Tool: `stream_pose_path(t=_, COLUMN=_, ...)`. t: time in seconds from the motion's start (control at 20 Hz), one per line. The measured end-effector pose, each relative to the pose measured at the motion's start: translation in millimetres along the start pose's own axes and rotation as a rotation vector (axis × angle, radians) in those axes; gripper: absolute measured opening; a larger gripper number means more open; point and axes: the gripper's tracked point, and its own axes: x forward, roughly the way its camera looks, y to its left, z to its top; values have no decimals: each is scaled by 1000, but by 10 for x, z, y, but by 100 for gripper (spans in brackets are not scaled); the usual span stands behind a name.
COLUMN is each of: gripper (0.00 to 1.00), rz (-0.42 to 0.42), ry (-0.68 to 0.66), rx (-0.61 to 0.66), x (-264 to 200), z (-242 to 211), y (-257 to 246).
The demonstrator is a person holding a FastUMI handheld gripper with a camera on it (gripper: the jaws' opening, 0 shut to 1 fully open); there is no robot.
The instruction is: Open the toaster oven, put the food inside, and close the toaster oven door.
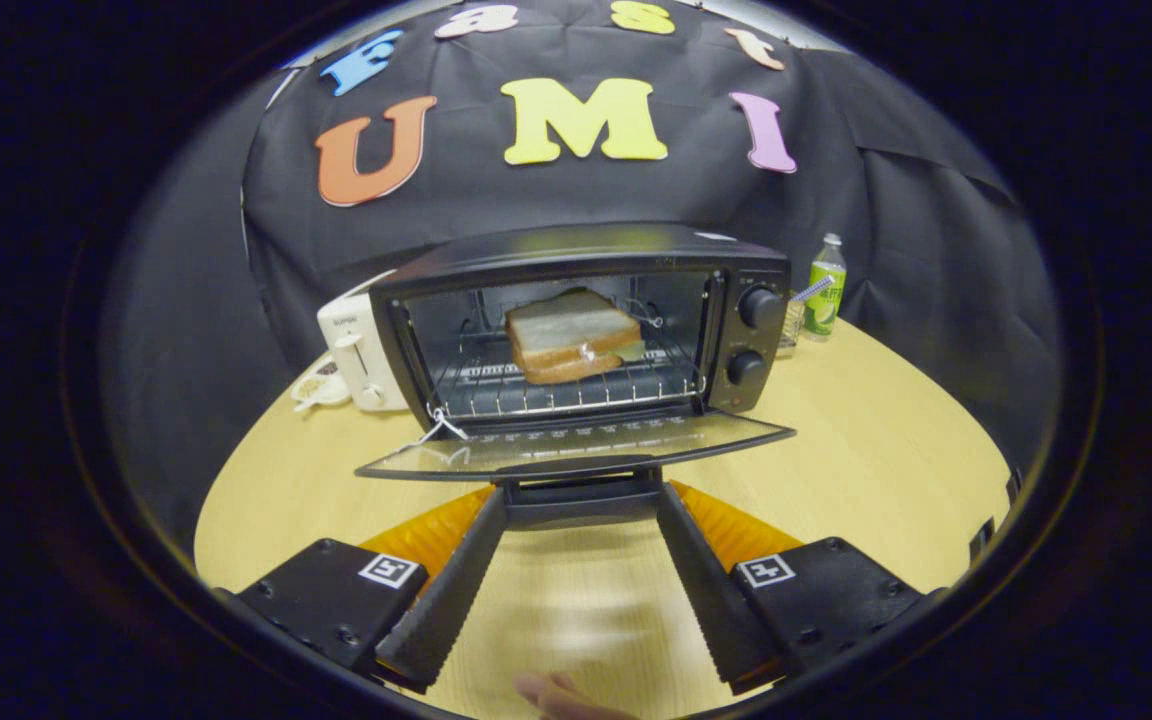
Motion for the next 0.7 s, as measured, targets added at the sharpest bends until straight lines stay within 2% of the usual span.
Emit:
stream_pose_path(t=0.2, gripper=100, rz=28, ry=-59, rx=32, x=-39, z=182, y=8)
stream_pose_path(t=0.45, gripper=100, rz=30, ry=-172, rx=-13, x=-96, z=366, y=31)
stream_pose_path(t=0.7, gripper=100, rz=59, ry=-248, rx=8, x=-52, z=504, y=46)
